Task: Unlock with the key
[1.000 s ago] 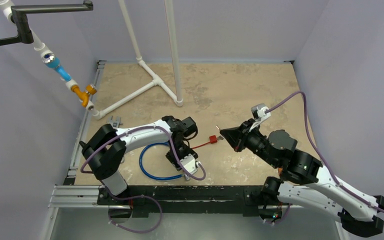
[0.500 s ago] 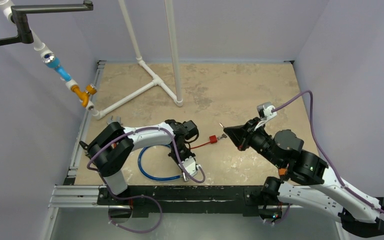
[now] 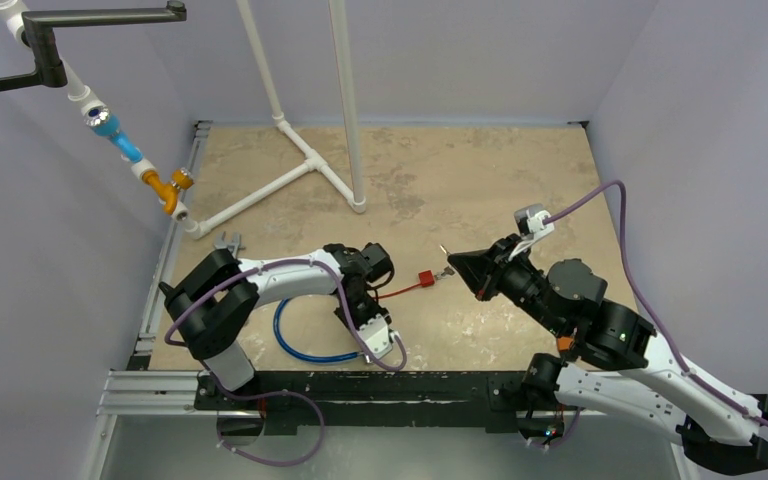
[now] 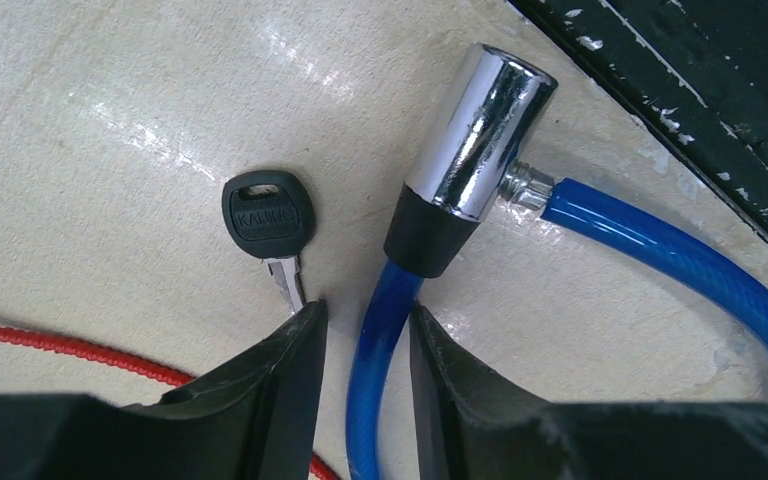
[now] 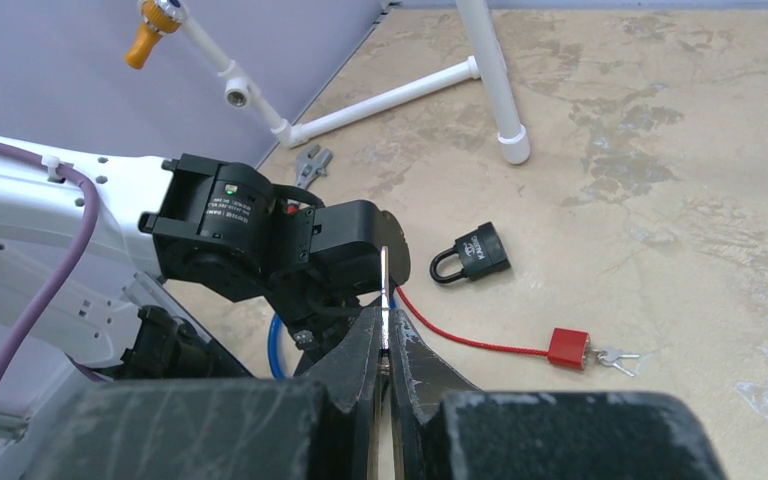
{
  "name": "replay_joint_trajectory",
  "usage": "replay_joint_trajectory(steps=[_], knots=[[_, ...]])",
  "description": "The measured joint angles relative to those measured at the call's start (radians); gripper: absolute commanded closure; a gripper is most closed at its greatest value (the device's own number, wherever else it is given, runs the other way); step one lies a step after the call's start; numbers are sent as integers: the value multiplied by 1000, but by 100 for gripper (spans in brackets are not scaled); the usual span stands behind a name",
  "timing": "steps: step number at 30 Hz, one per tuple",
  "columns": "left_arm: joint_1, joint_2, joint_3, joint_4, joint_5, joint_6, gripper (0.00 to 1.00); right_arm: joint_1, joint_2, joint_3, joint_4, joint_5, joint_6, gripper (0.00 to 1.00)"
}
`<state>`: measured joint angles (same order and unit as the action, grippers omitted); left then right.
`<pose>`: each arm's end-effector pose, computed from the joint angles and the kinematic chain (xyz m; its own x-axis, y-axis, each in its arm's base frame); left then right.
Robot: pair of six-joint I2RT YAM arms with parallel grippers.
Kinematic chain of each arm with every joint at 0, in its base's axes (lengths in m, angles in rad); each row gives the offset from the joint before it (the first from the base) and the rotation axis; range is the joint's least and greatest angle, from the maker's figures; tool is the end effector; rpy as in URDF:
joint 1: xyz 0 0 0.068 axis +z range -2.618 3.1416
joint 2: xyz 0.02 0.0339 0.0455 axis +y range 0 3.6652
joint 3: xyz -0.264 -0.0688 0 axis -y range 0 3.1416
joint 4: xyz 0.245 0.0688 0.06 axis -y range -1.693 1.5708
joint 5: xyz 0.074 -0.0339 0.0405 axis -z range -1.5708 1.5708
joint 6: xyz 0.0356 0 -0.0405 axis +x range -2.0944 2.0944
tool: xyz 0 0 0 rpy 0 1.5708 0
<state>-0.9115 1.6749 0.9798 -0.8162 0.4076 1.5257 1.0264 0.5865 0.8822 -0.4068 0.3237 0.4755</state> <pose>0.1606 -0.2302 0.1587 0.7118 0.5788 -0.3980 0.6442 -0.7637 0.0416 0.0740 0.1003 0.3765 -0.3474 0.2642 -0.8997 -0.5492 0.7204 0.4236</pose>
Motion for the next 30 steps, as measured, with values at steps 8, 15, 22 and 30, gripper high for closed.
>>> replay_joint_trajectory(steps=[8, 15, 22, 30], knots=[[-22, 6, 10, -13, -26, -30, 100, 0, 5, 11, -24, 2, 1, 100], [-34, -13, 26, -38, -55, -82, 100, 0, 33, 50, -50, 8, 0, 100], [0, -229, 259, -240, -84, -167, 100, 0, 122, 155, -76, 7, -26, 100], [48, -496, 664, -477, -61, -303, 100, 0, 227, 323, -119, -26, -77, 100]])
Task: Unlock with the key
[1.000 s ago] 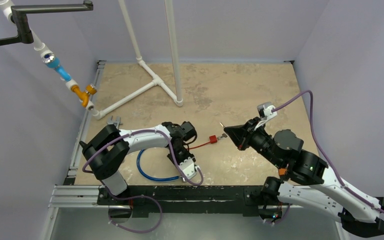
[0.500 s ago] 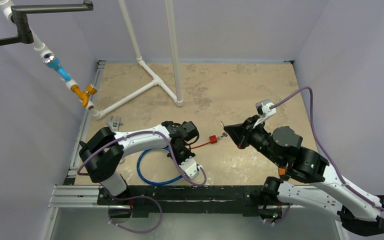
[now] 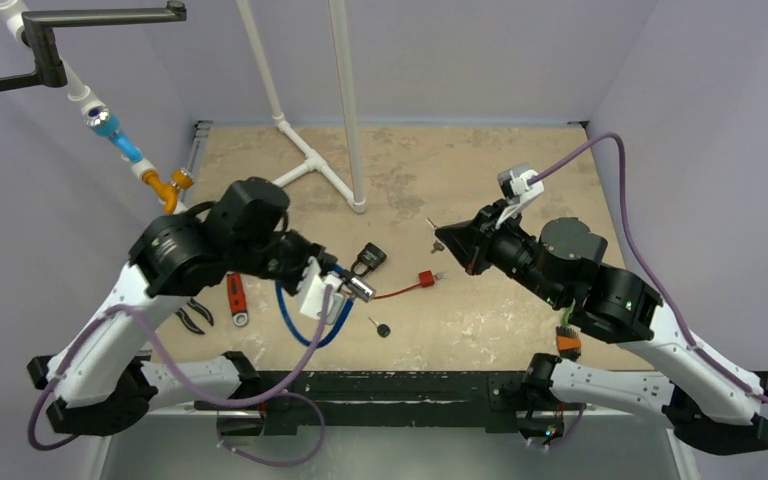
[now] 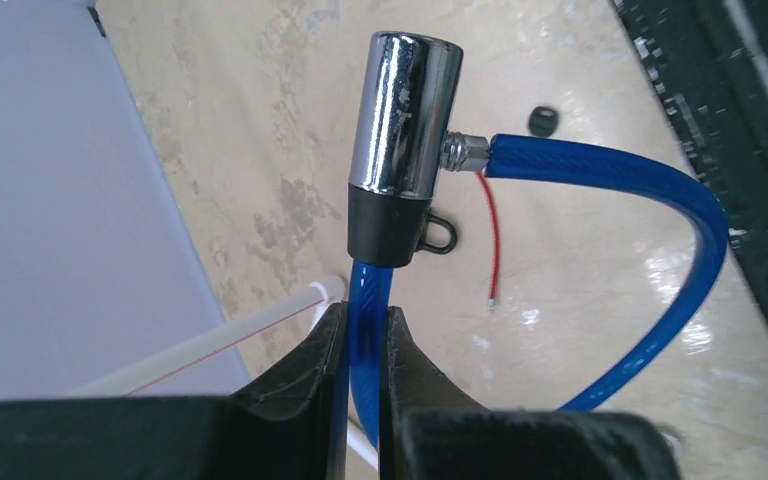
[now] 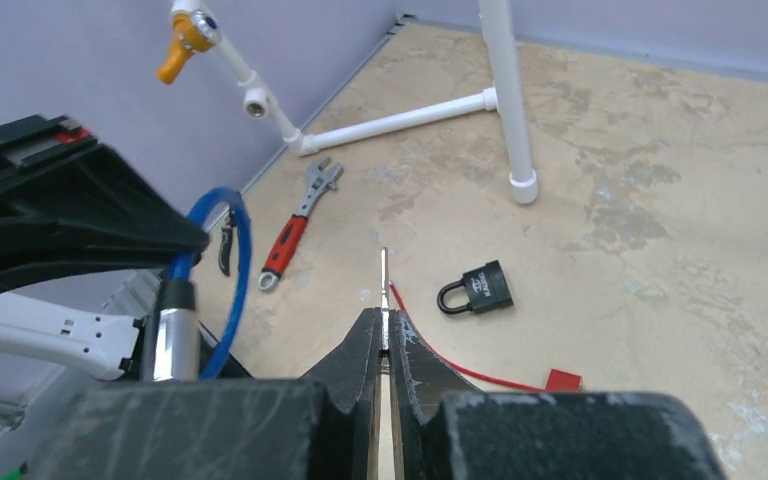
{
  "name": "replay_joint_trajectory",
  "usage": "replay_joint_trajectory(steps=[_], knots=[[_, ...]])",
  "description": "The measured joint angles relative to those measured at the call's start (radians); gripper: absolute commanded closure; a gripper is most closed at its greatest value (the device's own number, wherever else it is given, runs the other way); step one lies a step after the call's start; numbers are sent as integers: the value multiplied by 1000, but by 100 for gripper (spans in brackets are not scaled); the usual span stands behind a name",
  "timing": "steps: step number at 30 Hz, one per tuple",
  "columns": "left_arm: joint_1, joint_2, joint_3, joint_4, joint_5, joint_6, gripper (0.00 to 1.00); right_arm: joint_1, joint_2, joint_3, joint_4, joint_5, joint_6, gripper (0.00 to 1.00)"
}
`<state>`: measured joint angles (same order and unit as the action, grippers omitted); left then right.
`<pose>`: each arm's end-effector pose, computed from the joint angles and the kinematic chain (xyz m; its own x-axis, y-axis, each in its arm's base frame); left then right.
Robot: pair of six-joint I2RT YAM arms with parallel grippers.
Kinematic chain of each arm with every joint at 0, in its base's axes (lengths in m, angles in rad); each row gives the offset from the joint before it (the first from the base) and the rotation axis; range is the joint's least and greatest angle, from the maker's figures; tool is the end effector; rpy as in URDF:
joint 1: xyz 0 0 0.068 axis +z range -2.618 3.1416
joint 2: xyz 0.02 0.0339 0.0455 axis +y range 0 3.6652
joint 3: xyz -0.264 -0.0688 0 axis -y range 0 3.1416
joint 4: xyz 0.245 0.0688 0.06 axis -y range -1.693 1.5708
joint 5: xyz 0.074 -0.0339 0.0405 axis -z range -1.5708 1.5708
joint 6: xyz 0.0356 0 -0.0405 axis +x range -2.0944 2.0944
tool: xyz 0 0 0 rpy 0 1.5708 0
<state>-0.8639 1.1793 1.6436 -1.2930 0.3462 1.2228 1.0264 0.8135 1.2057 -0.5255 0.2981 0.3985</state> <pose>0.1104 -0.1478 0.4417 0.6492 0.6015 -0.4656 0.7447 -0.3780 0.5500 0.0862 0.1222 0.4401 -0.3222 0.1839 -0.9286 -0.5880 0.7299 0.3486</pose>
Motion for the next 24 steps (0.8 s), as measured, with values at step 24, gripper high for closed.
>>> replay_joint_trajectory(steps=[24], knots=[[6, -293, -61, 30, -61, -245, 100, 0, 195, 237, -124, -522, -47, 100]])
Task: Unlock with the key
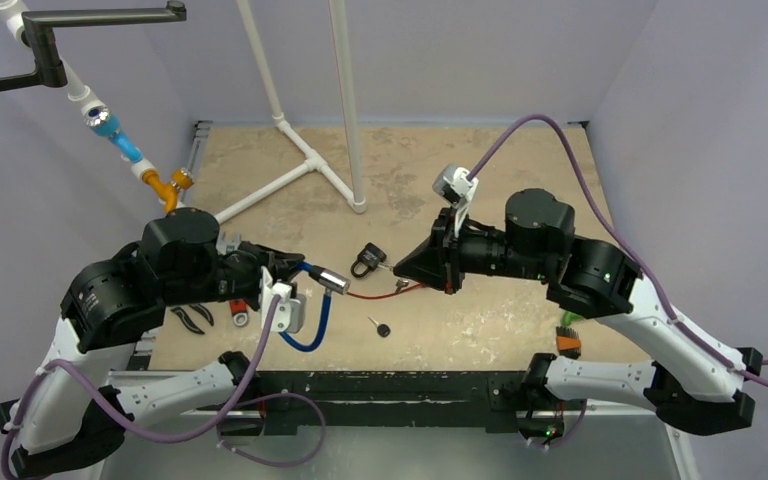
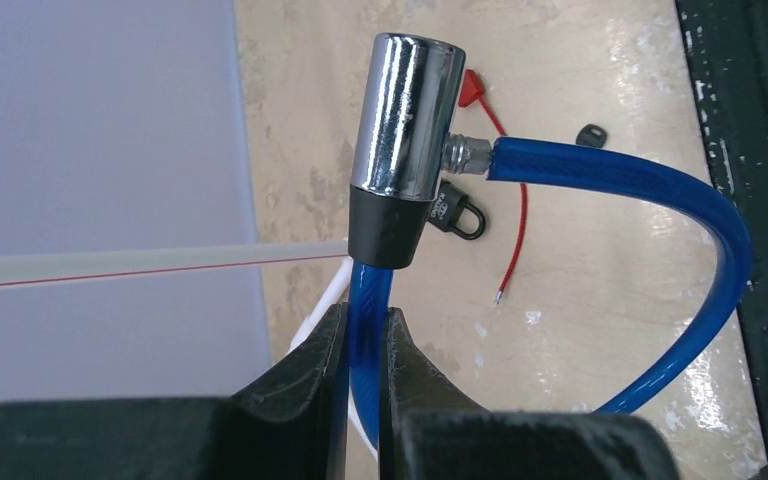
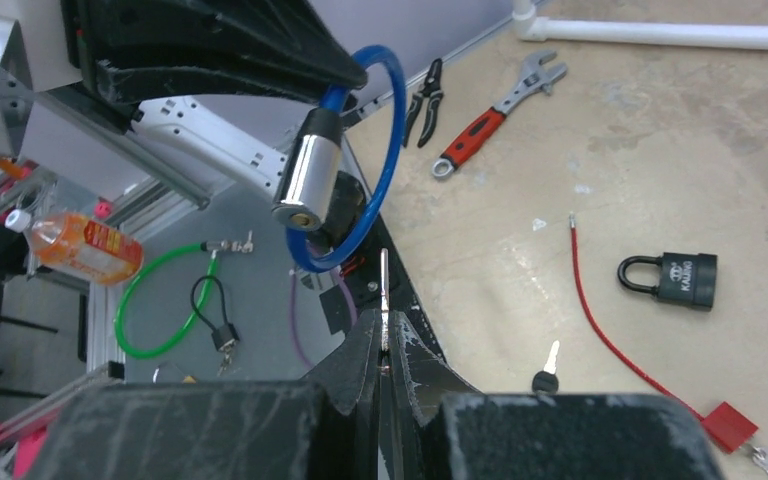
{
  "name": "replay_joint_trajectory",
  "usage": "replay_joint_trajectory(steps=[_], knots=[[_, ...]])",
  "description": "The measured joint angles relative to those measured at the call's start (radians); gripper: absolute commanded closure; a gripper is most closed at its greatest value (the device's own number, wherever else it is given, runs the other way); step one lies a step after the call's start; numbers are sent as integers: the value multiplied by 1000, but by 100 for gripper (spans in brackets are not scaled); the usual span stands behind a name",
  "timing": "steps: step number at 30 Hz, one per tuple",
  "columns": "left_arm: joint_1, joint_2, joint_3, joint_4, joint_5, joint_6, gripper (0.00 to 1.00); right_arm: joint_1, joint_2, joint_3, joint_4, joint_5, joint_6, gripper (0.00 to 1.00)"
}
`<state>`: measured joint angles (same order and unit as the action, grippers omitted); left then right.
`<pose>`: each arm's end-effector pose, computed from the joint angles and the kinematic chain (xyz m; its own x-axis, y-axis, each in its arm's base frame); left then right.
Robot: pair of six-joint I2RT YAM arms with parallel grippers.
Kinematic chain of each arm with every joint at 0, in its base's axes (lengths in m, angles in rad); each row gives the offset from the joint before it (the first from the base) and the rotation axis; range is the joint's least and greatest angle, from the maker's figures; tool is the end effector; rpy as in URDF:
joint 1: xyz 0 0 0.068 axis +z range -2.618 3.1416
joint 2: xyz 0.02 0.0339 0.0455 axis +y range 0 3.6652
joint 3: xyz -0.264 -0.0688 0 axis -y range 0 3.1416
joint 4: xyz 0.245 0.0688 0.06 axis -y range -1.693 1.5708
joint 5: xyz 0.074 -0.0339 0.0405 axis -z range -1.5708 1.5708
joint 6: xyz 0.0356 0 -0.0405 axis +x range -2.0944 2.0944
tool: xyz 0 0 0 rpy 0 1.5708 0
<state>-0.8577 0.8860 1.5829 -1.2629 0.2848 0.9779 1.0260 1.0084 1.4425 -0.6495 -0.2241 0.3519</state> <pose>0.0537 -0.0774 0.4632 0.5346 0.5986 -0.5966 0.7832 -0.0858 0.6158 0.0878 0.1602 0.4711 -0.4302 -0.0614 -0.9007 -0.8502 0.3630 0.3813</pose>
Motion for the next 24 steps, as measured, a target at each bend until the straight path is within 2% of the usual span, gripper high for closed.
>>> replay_joint_trajectory(steps=[11, 17, 24], knots=[[30, -46, -133, 204, -136, 26, 100, -13, 40, 52, -11, -135, -10, 100], [33, -93, -216, 343, -122, 27, 100, -23, 48, 78, -8, -144, -18, 100], [33, -131, -235, 431, -88, 28, 100, -36, 85, 93, -3, -145, -20, 100]])
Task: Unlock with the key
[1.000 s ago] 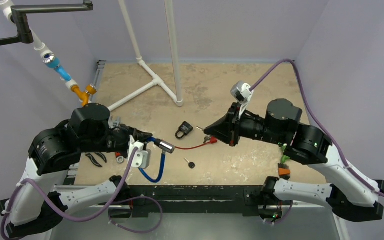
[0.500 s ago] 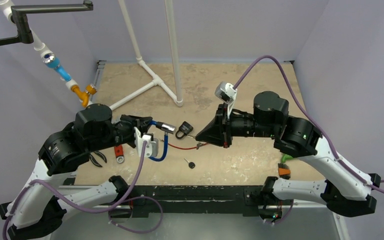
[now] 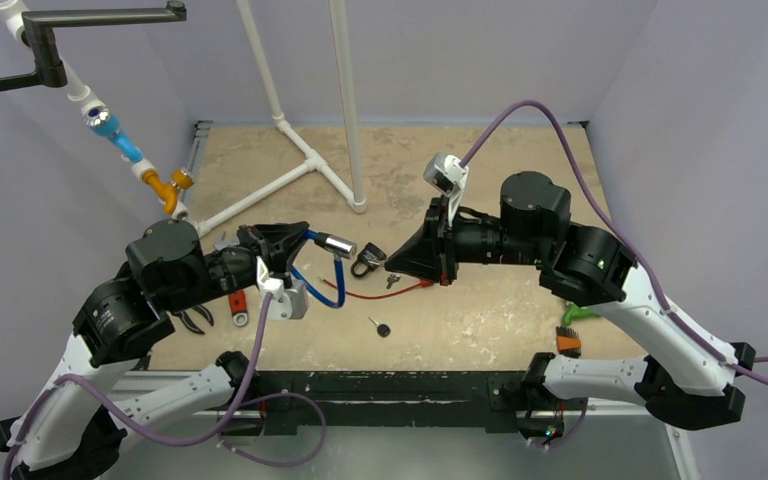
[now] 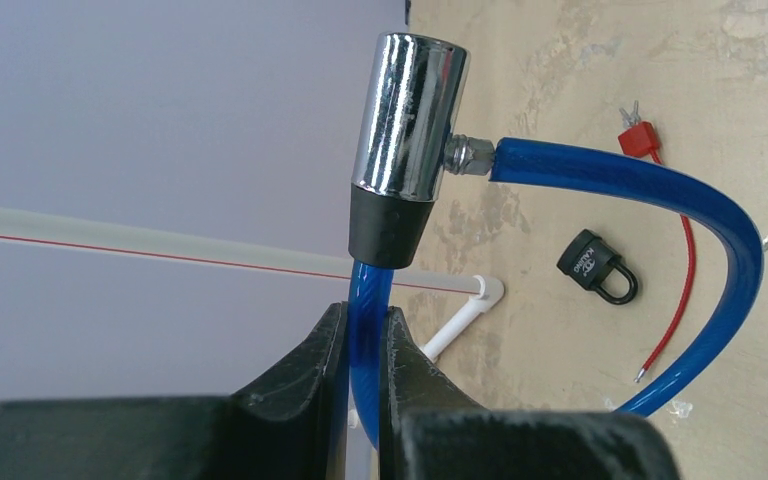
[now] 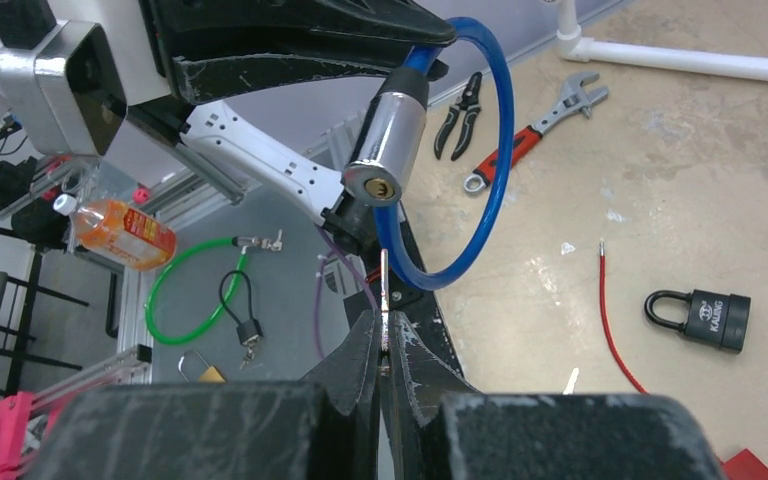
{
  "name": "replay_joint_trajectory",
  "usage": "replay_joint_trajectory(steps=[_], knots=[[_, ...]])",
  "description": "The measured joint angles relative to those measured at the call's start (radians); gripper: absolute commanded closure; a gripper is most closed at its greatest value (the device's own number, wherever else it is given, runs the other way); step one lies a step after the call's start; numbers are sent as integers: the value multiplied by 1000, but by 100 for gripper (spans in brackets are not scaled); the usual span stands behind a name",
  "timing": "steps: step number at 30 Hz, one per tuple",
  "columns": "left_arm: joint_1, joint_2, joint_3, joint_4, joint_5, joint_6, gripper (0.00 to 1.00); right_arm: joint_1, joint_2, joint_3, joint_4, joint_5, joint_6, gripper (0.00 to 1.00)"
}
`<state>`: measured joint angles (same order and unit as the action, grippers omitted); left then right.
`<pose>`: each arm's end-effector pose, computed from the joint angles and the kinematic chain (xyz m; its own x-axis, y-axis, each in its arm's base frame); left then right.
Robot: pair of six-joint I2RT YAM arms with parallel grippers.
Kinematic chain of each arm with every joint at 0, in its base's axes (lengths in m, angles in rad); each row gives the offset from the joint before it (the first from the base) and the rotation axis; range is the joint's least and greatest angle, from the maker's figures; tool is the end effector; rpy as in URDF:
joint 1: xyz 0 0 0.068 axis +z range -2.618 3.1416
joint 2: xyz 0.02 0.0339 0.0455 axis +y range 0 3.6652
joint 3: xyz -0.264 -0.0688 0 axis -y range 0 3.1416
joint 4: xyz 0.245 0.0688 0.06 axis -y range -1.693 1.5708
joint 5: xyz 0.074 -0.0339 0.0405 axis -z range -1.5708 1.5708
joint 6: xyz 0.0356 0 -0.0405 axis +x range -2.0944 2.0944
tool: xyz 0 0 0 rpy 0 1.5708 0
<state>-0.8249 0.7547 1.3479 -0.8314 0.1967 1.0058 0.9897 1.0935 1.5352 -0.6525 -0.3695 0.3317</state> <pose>0.0649 -0.0805 0.4554 0.6315 0.5371 -0.5592 0.5899 0.1353 0.7961 0.0987 0.1737 0.4845 -0.4256 -0.0948 -0.9000 -0.8828 0.2618 0.3899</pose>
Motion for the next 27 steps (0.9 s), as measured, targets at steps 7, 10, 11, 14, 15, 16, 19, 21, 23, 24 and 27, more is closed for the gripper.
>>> replay_joint_trajectory(steps=[7, 10, 11, 14, 15, 16, 19, 21, 23, 24, 27], knots=[[0, -6, -8, 29, 13, 9, 100, -4, 1, 2, 42, -5, 25, 100], [0, -6, -23, 39, 13, 13, 100, -4, -4, 2, 66, -17, 45, 100], [0, -6, -25, 41, 13, 13, 100, -4, -6, 2, 76, -20, 51, 100], [0, -6, -32, 48, 13, 20, 100, -4, -7, 2, 98, -28, 65, 100], [0, -6, -32, 50, 13, 25, 100, -4, -7, 2, 103, -33, 69, 100], [0, -6, -32, 53, 13, 26, 100, -4, -7, 1, 106, -37, 72, 100], [0, -9, -32, 62, 13, 27, 100, -4, -7, -3, 111, -43, 79, 100], [0, -11, -32, 62, 13, 28, 100, -4, -6, -8, 116, -44, 82, 100], [0, -15, -32, 62, 14, 29, 100, -6, -6, -16, 121, -45, 87, 100], [0, -16, -32, 62, 16, 30, 100, -8, -5, -21, 122, -46, 89, 100], [0, -18, -32, 62, 21, 31, 100, -10, 3, -22, 123, -46, 94, 100]])
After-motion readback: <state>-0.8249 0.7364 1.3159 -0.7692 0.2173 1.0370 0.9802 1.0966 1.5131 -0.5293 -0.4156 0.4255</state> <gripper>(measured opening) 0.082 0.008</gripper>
